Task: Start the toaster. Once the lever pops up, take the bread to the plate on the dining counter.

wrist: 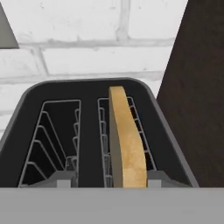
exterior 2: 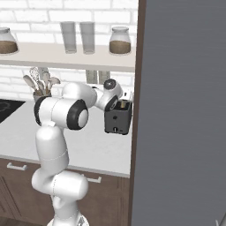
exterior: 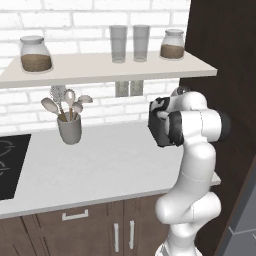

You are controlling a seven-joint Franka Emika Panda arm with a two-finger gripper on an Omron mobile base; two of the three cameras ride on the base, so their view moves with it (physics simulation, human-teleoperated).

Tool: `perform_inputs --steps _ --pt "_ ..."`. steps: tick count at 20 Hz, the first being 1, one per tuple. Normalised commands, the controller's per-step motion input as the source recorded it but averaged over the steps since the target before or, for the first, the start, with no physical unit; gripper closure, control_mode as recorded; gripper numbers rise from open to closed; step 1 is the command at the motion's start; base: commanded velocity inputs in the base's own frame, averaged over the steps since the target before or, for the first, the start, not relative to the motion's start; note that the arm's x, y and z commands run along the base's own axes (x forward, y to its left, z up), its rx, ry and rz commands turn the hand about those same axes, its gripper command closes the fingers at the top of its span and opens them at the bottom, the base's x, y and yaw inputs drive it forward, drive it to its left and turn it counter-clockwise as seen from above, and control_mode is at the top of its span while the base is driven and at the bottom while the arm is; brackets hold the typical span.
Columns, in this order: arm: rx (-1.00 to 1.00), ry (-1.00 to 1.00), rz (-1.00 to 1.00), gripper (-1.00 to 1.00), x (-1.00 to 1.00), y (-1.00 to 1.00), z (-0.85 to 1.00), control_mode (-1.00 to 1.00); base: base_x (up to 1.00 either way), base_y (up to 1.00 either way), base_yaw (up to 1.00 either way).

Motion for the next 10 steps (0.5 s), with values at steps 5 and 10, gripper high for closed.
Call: perform_inputs --steps 5,10 --pt "0.0 -0.21 0.0 1.0 -0.06 -0.16 0.24 -1.0 0.0 0.0 0.0" --pt "0.01 -0.26 0.02 1.0 -0.17 -0.25 0.51 -1.0 0.0 0.0 0.0"
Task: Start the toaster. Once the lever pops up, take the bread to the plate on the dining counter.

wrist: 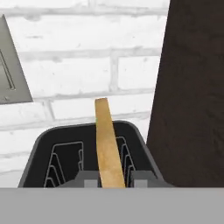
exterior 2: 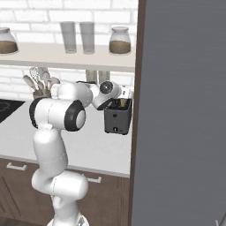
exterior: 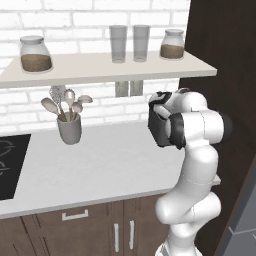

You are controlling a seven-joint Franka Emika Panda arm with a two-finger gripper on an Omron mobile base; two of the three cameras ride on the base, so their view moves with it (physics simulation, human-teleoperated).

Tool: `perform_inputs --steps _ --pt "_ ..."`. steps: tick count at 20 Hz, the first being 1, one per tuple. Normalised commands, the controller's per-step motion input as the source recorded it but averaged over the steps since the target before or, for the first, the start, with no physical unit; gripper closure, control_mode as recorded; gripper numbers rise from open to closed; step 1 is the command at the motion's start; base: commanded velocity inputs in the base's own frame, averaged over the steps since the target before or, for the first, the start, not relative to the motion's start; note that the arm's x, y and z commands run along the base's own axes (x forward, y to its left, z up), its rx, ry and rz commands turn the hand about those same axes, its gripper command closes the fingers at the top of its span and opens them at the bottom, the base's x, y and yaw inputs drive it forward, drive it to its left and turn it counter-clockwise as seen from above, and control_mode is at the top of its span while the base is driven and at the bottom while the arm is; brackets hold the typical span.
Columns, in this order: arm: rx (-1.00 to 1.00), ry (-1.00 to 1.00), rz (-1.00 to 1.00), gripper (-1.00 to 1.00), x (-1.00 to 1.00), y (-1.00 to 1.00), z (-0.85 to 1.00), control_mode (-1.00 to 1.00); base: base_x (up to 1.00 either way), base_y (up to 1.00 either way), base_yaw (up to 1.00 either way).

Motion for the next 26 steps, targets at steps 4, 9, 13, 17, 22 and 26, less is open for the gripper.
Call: perform_inputs --steps 4,9,13,17,22,26 --pt "0.03 -0.21 0.04 1.0 -0.24 -0.33 0.61 -1.0 0.0 0.0 0.0" --pt "0.04 -0.03 0.09 1.0 -0.48 -0.2 0.32 -1.0 0.0 0.0 0.0" --pt "0.02 0.02 0.15 1.0 -0.85 0.0 0.01 -1.0 0.0 0.0 0.0" --pt "0.01 0.0 0.21 1.0 -1.0 0.27 0.34 -1.0 0.0 0.0 0.0" --pt "0.0 0.03 0.27 1.0 -1.0 0.44 0.39 -1.0 0.0 0.0 0.0" --pt "-0.03 0.13 0.34 1.0 -1.0 0.53 0.46 -1.0 0.0 0.0 0.0"
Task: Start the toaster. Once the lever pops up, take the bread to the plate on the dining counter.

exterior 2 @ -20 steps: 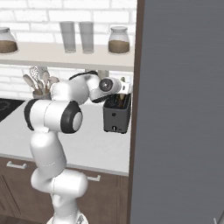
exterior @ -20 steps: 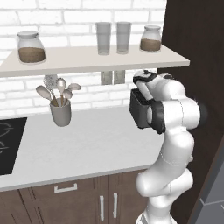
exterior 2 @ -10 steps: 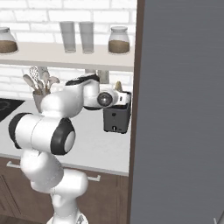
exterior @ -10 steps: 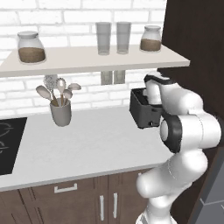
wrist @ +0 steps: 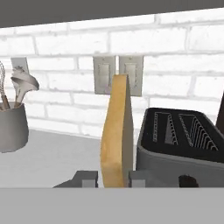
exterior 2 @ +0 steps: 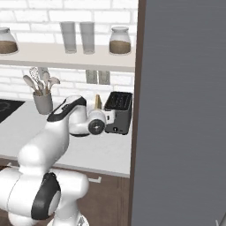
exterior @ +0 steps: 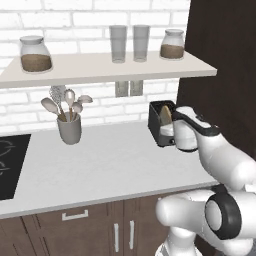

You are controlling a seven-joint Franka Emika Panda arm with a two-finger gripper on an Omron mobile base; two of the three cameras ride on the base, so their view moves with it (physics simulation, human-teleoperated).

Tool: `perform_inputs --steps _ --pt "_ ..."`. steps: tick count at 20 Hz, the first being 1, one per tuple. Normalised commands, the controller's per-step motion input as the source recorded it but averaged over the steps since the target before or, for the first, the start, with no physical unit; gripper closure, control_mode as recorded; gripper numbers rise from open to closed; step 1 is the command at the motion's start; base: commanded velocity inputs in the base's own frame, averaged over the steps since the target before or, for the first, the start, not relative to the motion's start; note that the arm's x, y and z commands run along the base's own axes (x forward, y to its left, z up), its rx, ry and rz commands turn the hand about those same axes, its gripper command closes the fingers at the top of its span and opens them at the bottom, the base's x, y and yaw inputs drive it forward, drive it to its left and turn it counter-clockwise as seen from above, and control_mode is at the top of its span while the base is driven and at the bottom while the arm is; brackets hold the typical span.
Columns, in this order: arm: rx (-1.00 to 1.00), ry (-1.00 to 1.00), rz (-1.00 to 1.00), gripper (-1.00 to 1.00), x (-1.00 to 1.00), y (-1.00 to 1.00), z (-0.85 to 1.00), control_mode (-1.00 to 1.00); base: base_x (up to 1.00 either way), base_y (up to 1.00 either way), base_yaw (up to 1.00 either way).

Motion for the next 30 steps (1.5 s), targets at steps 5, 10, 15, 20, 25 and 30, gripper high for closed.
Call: perform_inputs --steps 5,10,15,20,25,30 --pt "-0.01 0.21 0.34 1.0 -1.0 0.26 0.71 -1.0 0.0 0.0 0.0" --pt "-0.02 0.24 0.2 1.0 -1.0 0.03 0.67 -1.0 0.0 0.0 0.0" --pt "-0.13 0.27 -0.01 1.0 -0.67 -0.01 0.13 -1.0 0.0 0.0 0.0" --pt "-0.17 0.07 -0.04 1.0 -0.1 -0.02 -0.35 -1.0 0.0 0.0 0.0" --pt "-0.11 0.03 0.0 1.0 0.0 0.0 -0.29 -1.0 0.0 0.0 0.0" --pt "-0.05 0.0 0.0 1.0 -0.1 0.0 -0.13 -1.0 0.0 0.0 0.0"
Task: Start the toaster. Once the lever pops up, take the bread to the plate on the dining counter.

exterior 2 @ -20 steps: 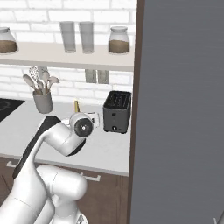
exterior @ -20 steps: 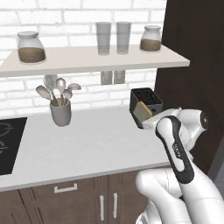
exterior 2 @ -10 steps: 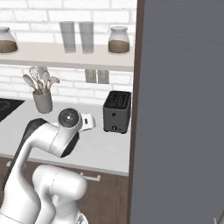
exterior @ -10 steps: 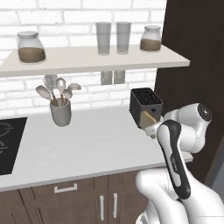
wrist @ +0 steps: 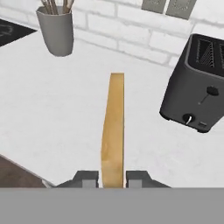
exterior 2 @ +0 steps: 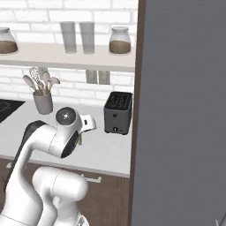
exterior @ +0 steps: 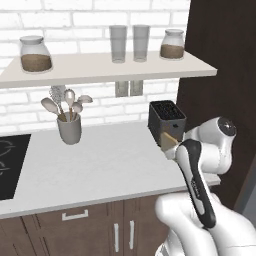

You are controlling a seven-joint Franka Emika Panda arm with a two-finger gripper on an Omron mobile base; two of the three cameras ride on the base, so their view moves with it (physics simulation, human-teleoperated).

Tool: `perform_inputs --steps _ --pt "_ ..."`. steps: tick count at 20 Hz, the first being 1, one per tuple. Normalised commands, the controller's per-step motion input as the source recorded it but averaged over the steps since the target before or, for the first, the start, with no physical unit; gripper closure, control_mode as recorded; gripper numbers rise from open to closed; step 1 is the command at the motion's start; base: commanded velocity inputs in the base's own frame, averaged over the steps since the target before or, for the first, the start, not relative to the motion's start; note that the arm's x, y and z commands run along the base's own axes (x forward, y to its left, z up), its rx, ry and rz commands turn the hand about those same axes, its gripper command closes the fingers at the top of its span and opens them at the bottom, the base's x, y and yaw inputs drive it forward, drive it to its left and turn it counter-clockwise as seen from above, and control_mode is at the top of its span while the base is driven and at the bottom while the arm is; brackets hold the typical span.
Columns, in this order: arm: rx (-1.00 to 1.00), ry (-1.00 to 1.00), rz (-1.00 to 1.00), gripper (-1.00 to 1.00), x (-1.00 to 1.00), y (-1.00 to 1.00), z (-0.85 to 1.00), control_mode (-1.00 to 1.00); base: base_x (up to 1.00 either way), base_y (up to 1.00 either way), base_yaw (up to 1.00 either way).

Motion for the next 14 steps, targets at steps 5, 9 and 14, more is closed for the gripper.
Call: perform_inputs --steps 5,9,14 --pt "0.0 0.0 0.0 1.0 0.0 0.0 0.0 1.0 -0.68 0.25 -0.03" --pt "0.0 0.0 0.0 1.0 0.0 0.0 0.0 1.0 -0.9 0.67 -0.14" --pt "0.0 0.0 0.0 1.0 0.0 0.0 0.0 1.0 -0.92 0.94 -0.29"
